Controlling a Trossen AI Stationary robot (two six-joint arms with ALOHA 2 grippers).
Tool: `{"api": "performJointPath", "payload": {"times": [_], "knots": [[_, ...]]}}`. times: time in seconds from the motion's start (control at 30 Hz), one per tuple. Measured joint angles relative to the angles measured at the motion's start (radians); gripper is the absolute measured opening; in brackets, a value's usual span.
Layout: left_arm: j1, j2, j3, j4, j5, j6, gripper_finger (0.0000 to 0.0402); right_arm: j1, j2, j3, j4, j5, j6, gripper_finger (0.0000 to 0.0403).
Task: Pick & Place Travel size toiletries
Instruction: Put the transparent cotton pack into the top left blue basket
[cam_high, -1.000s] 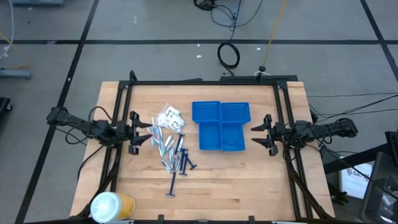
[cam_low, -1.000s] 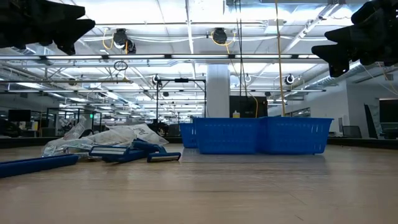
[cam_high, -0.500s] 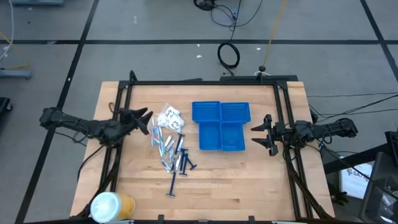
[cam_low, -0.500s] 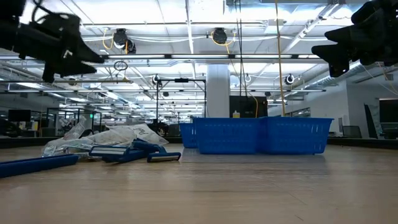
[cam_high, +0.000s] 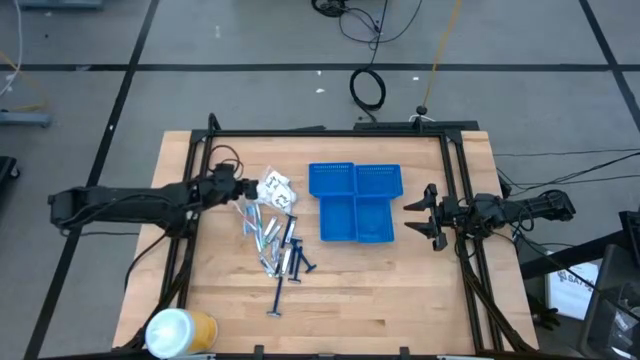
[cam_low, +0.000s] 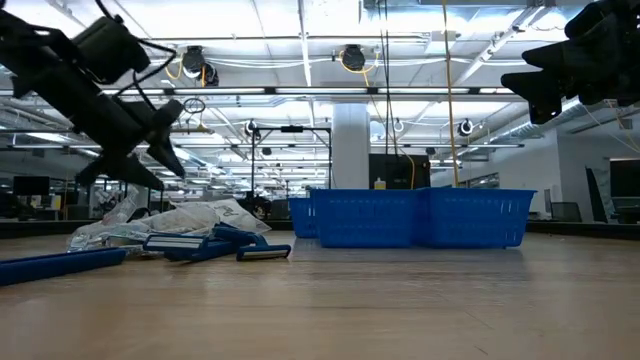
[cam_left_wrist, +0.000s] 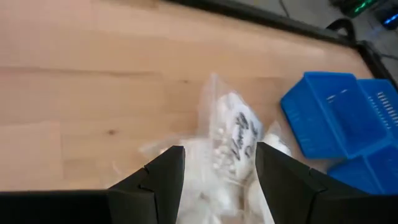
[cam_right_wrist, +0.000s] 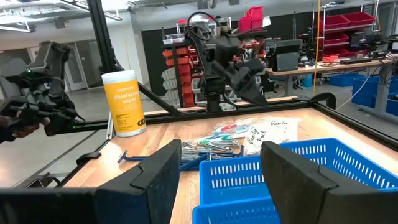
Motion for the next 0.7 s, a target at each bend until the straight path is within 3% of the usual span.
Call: {"api": "performJointPath", "payload": {"times": [0.43,0.7], "knots": [[0.103,0.263,0.0,0.173,0.134,0.036,0.0195,0.0,0.0,0.0,0.0,0.0,0.0,0.0208],[0.119,0.341,0.0,0.313,0.212,0.096,0.0195,0.0,0.0,0.0,0.0,0.0,0.0,0.0208]]}}
